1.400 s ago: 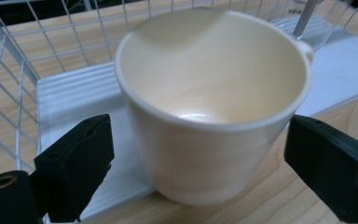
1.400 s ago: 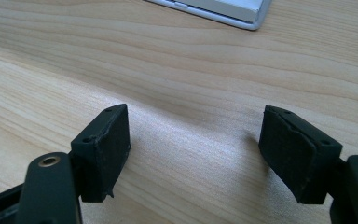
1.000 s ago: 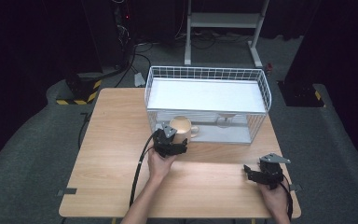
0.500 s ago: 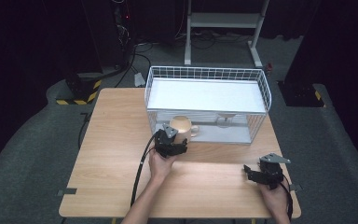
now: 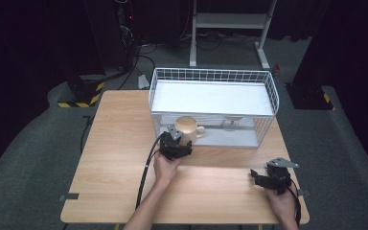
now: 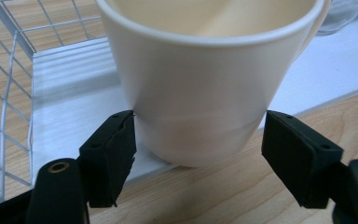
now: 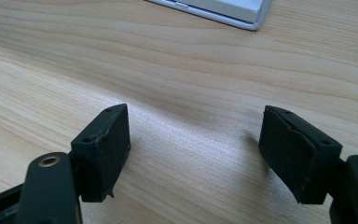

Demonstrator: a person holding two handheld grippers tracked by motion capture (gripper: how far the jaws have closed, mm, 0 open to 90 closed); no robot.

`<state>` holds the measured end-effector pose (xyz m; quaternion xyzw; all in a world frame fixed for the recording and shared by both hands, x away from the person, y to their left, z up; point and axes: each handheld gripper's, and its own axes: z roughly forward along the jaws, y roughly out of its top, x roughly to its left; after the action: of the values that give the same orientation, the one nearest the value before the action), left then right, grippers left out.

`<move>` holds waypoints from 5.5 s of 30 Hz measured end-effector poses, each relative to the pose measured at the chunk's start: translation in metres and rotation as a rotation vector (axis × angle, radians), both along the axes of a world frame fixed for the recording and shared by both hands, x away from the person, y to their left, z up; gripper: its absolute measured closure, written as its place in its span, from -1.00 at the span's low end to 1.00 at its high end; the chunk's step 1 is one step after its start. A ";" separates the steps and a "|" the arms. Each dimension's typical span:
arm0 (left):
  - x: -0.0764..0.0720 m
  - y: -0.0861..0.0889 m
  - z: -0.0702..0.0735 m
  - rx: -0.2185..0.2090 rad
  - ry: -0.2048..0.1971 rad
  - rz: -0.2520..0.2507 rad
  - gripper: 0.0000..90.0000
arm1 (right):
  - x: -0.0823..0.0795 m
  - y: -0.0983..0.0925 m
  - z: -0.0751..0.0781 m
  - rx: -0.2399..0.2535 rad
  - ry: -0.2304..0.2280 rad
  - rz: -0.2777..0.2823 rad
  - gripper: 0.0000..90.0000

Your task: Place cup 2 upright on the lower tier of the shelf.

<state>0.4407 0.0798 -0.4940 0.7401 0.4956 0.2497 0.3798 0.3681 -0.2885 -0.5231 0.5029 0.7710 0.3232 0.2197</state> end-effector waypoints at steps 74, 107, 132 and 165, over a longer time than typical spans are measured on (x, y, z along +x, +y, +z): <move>0.060 -0.017 -0.001 -0.041 0.077 0.080 -0.02 | -0.001 0.001 0.000 0.001 0.001 0.008 -0.45; 0.035 -0.012 0.011 0.030 0.033 -0.026 -0.30 | -0.001 0.001 0.000 0.002 0.001 0.008 -0.45; 0.009 -0.002 0.025 -0.023 0.006 -0.059 -0.33 | -0.001 0.001 0.000 0.002 0.001 0.007 -0.45; -0.029 0.038 0.045 -0.068 -0.032 -0.057 -0.35 | -0.001 0.001 0.000 0.002 0.001 0.006 -0.45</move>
<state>0.4117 0.1178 -0.4487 0.7364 0.4764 0.2338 0.4196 0.3675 -0.2879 -0.5231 0.5009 0.7723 0.3243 0.2179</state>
